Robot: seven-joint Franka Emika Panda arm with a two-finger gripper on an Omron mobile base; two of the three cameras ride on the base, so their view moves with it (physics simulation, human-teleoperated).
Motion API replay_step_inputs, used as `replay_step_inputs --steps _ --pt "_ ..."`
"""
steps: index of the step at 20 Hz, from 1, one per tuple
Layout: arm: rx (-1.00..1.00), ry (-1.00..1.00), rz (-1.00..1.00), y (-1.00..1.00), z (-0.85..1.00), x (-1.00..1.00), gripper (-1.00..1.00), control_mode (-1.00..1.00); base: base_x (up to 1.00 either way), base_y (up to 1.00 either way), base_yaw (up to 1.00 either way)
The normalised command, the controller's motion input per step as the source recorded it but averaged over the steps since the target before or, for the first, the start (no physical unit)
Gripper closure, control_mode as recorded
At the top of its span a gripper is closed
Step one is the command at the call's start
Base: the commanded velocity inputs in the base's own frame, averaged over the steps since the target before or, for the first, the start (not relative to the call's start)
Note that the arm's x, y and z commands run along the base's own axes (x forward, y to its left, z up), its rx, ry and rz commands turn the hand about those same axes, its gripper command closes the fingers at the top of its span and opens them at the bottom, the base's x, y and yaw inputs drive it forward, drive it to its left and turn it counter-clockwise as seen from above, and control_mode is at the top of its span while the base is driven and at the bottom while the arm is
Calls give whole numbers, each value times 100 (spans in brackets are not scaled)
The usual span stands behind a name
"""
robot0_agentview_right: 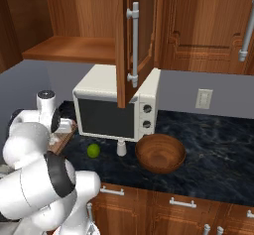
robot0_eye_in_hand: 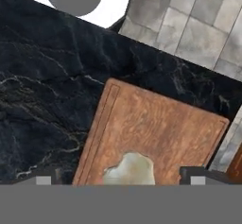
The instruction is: Open the cabinet. Place the bowl and condiment on the counter. Then place the lime and garlic on the cutting board.
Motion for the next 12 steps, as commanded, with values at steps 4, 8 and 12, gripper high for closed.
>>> replay_step_inputs --steps 4,8,12 --pt "0 2 -27 -71 7 -75 -100 -100 0 0 0" --pt "0 0 -26 -69 27 -47 -100 -100 0 0 0" --pt "0 2 -19 -83 1 -22 -100 -100 0 0 0"
